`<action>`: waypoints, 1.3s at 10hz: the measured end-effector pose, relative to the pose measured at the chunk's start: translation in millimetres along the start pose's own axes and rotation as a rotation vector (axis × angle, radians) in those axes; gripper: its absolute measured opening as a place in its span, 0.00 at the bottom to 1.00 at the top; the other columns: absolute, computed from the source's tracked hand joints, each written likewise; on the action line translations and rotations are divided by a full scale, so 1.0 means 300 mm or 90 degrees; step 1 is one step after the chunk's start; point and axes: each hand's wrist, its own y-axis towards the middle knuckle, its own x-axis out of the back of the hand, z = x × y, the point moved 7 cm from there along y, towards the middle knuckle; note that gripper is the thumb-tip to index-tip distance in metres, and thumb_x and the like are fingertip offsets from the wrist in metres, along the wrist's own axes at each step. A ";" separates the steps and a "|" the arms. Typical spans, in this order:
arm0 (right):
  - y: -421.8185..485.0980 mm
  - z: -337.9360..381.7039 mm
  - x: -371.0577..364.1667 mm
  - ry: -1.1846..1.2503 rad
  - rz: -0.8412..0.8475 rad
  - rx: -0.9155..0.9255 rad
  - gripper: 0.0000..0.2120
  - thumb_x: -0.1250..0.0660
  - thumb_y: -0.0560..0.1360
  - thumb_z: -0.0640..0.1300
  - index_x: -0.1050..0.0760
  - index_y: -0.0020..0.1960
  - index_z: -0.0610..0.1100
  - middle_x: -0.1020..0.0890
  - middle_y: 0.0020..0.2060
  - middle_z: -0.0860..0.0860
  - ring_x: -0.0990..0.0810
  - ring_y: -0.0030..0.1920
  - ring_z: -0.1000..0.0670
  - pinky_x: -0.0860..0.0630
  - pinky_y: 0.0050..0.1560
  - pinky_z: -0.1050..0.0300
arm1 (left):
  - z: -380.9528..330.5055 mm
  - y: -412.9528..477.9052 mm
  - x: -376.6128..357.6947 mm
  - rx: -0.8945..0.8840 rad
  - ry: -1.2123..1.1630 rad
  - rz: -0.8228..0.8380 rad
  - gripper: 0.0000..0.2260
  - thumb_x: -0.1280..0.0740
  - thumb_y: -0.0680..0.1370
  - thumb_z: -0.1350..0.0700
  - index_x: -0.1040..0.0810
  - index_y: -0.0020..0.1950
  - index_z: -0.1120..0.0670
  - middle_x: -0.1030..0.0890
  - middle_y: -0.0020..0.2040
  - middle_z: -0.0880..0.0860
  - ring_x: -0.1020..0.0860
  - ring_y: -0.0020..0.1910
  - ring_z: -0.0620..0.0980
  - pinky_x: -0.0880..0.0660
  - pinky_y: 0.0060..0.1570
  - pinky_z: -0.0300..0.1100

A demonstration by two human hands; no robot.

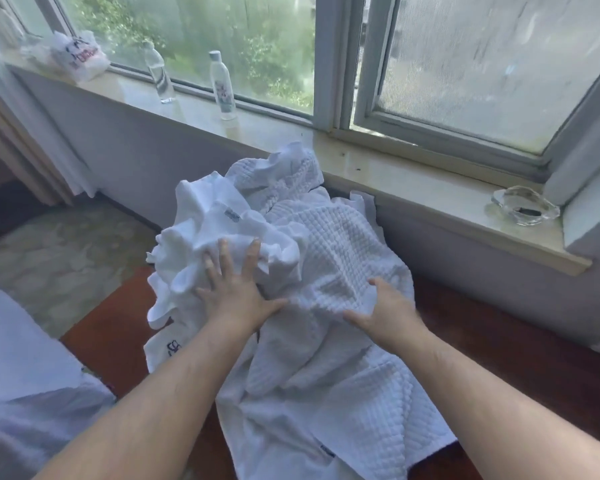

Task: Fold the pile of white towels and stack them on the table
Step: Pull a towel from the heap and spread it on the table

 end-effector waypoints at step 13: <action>0.129 0.004 -0.166 0.277 -0.015 0.030 0.11 0.29 0.78 0.52 0.25 0.43 0.46 0.21 0.36 0.50 0.25 0.38 0.53 0.30 0.38 0.57 | 0.159 0.111 -0.107 0.142 -0.343 0.006 0.13 0.29 0.78 0.55 0.24 0.60 0.57 0.21 0.51 0.55 0.21 0.53 0.55 0.33 0.40 0.33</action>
